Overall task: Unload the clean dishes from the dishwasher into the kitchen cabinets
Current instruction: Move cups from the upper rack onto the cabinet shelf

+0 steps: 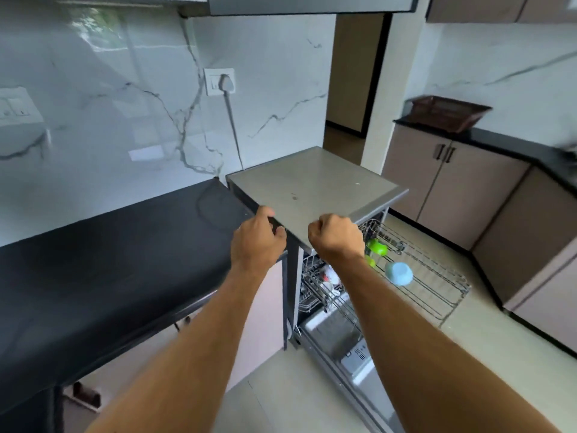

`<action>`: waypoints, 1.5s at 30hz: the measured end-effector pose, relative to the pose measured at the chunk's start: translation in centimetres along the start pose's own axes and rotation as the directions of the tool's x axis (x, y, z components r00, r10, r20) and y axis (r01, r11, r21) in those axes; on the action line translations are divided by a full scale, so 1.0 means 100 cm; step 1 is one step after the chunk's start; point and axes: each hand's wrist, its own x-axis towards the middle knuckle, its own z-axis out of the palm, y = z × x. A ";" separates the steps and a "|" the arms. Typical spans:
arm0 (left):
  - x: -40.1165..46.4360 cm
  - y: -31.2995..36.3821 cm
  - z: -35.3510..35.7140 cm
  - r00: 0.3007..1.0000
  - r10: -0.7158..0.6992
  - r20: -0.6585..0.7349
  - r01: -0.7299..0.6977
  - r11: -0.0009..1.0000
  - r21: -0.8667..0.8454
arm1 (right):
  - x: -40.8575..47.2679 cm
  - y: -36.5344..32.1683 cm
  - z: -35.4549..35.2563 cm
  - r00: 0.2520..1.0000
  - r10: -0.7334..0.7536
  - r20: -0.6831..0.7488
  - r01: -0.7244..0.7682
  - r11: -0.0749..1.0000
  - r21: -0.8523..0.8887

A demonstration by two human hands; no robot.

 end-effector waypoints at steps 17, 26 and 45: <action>-0.044 0.029 0.117 0.923 0.209 0.323 -0.175 0.976 -0.131 | -0.061 0.145 0.010 0.920 0.389 0.045 -0.387 0.920 -0.059; -0.039 0.083 0.210 0.888 0.174 0.426 -0.142 0.984 -0.106 | -0.028 0.254 0.008 0.927 0.325 0.187 -0.316 0.946 -0.078; -0.045 0.059 0.369 0.738 -0.096 0.668 0.024 0.993 0.116 | -0.015 0.391 0.133 0.819 0.293 0.494 -0.385 0.918 0.092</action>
